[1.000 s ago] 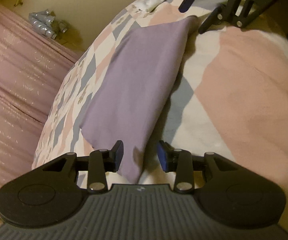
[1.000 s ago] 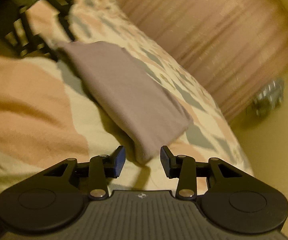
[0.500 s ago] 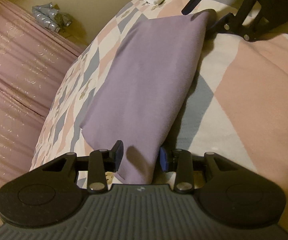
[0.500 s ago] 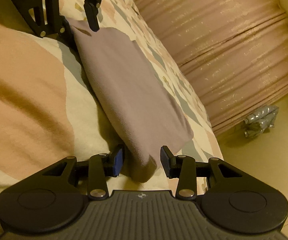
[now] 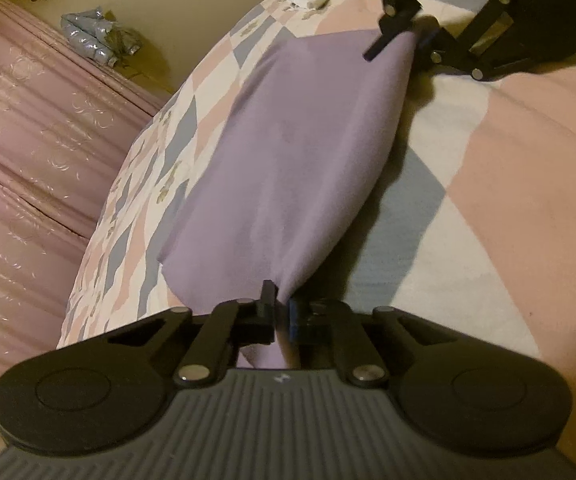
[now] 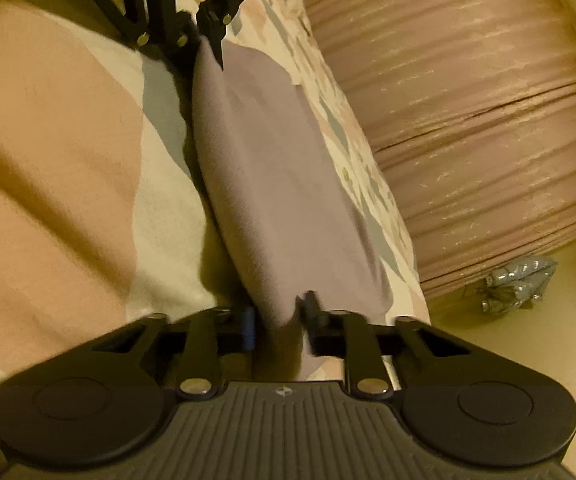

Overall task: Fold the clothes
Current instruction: 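Grasp the folded top's end with the left gripper while the right gripper grasps it, then fold the held end over the top with both grippers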

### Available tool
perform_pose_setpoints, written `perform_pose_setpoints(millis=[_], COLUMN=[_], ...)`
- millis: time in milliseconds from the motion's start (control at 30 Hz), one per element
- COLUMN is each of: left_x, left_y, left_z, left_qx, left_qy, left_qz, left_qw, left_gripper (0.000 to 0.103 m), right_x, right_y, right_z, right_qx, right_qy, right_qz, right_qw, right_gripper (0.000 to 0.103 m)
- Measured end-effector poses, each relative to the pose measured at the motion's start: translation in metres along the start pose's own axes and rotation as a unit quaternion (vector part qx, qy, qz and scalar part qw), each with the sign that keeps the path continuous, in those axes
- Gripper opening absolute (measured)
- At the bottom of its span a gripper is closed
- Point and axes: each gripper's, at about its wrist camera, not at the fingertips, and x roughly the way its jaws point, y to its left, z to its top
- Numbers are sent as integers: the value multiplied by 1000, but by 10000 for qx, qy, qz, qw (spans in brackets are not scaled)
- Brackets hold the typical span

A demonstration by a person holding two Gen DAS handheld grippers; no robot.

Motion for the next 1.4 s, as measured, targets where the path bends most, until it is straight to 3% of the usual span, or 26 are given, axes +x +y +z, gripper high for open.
perform_pose_setpoints(millis=[133,333,467,633,933,1167,1300,1400], left_x=[-6,-2,3,14,62,125,151,168], left_y=[17,72,116,155,176,176,178,146], left_z=[4,30,73,152,319,422,464,451], left_qx=[-38,-87,-272,-197,100,228,29,120], left_qy=[-225,-716,-861,-877,-936,-1299,-1619,-1449], left_qz=[-31,-114,-243,-660,-1425,-1541,-1340,-1532], left_qw=[9997,9973,9956,9938,9853,9792,9777,9774], left_gripper=[4,4,4,4,4,4,4,4], right_x=[-2,1,5,3,6,28,41,52], right_y=[-19,-60,-106,-176,-277,-347,-386,-391], right_z=[0,1,1,-11,-102,-192,-230,-250], right_qx=[145,335,523,831,1333,1513,1467,1509], right_qy=[-166,-336,-142,319,1342,1723,1789,1841], right_qz=[-190,-406,-403,-347,-165,-463,-993,-1177], right_qw=[9996,9980,9977,9954,9818,9722,9678,9641], right_gripper=[7,6,6,6,7,7,7,7])
